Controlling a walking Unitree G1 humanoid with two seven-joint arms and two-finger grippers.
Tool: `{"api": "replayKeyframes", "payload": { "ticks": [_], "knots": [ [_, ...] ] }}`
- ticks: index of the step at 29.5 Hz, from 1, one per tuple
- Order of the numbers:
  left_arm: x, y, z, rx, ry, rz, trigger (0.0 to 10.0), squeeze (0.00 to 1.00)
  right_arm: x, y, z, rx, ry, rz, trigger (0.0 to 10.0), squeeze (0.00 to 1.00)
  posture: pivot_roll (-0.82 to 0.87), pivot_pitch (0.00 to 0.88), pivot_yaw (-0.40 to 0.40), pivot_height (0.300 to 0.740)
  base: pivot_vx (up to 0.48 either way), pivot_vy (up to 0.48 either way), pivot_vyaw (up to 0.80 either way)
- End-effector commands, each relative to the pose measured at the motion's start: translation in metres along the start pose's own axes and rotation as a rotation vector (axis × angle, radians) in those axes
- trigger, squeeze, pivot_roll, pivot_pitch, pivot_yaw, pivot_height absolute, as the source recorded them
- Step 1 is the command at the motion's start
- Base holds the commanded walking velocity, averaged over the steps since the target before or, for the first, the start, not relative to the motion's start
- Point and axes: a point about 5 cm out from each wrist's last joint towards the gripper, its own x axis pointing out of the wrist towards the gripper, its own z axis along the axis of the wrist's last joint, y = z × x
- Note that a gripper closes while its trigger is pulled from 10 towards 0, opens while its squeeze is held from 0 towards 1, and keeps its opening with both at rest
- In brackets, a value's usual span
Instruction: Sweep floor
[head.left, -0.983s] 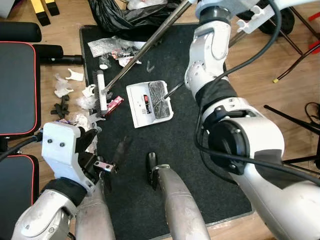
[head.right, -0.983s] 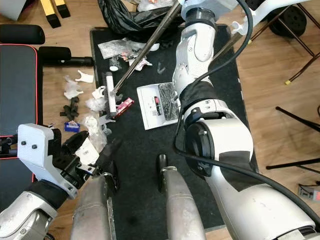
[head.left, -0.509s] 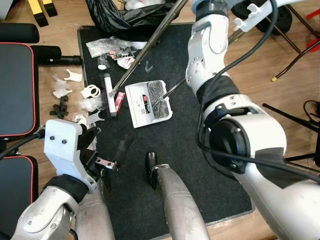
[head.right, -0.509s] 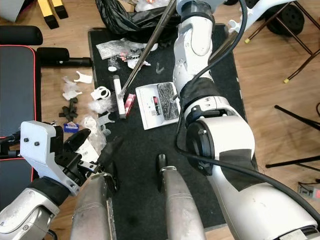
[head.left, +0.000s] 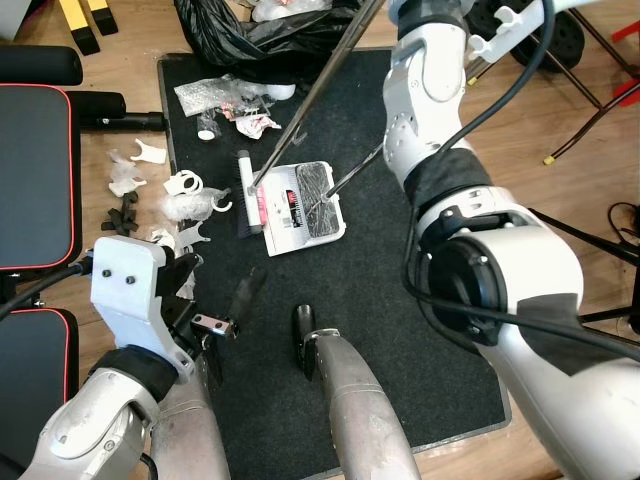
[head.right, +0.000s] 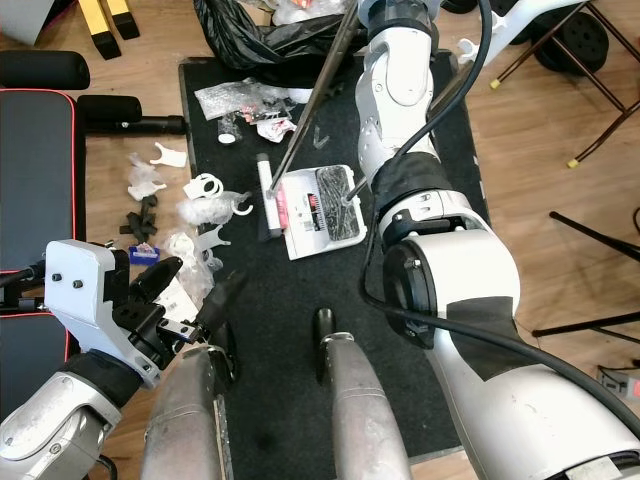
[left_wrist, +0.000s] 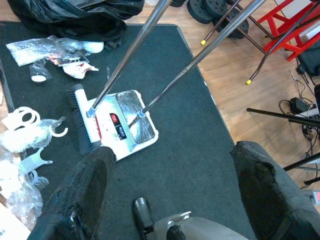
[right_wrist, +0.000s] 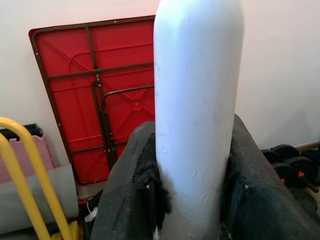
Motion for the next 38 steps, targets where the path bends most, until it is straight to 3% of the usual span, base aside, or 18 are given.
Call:
{"api": "replayKeyframes", "payload": {
  "ticks": [1, 9, 21, 26, 33, 34, 36, 37, 38],
  "knots": [
    [-0.002, -0.001, -0.005, -0.012, 0.021, 0.017, 10.0, 0.00, 0.008, 0.000, 0.014, -0.031, -0.055, 0.025, 10.0, 0.00, -0.08, 0.550, -0.255, 0.740, 0.000, 0.000, 0.00],
    [0.003, 0.000, -0.007, -0.014, 0.018, 0.015, 10.0, 0.00, 0.020, -0.009, 0.021, -0.068, -0.013, -0.076, 10.0, 0.00, -0.08, 0.533, -0.252, 0.740, 0.000, 0.000, 0.00],
    [0.007, 0.001, -0.010, -0.014, 0.018, 0.013, 10.0, 0.00, 0.030, -0.010, 0.033, -0.114, -0.030, -0.109, 10.0, 0.00, -0.08, 0.491, -0.249, 0.740, 0.000, 0.000, 0.00],
    [0.015, 0.003, -0.014, -0.014, 0.010, 0.017, 10.0, 0.00, 0.038, -0.004, 0.046, -0.045, -0.069, -0.123, 10.0, 0.00, -0.08, 0.461, -0.249, 0.740, 0.000, 0.000, 0.00],
    [0.019, 0.004, -0.016, -0.016, 0.006, 0.018, 10.0, 0.00, 0.043, -0.007, 0.050, -0.016, -0.040, -0.160, 10.0, 0.00, -0.09, 0.447, -0.251, 0.740, 0.000, 0.000, 0.00],
    [0.021, 0.005, -0.017, -0.016, 0.003, 0.019, 10.0, 0.00, 0.045, -0.009, 0.054, 0.033, -0.052, -0.186, 10.0, 0.00, -0.08, 0.433, -0.251, 0.740, 0.000, 0.000, 0.00],
    [0.021, 0.005, -0.017, -0.016, 0.003, 0.019, 10.0, 0.00, 0.045, -0.009, 0.054, 0.033, -0.052, -0.186, 10.0, 0.00, -0.08, 0.433, -0.251, 0.740, 0.000, 0.000, 0.00],
    [0.022, 0.005, -0.018, -0.017, 0.002, 0.019, 10.0, 0.00, 0.046, -0.011, 0.056, 0.086, -0.051, -0.214, 10.0, 0.00, -0.08, 0.426, -0.251, 0.740, 0.000, 0.000, 0.00],
    [0.024, 0.006, -0.019, -0.019, 0.000, 0.019, 10.0, 0.00, 0.049, -0.012, 0.056, 0.120, -0.005, -0.203, 10.0, 0.00, -0.08, 0.418, -0.250, 0.740, 0.000, 0.000, 0.00]
  ]
}}
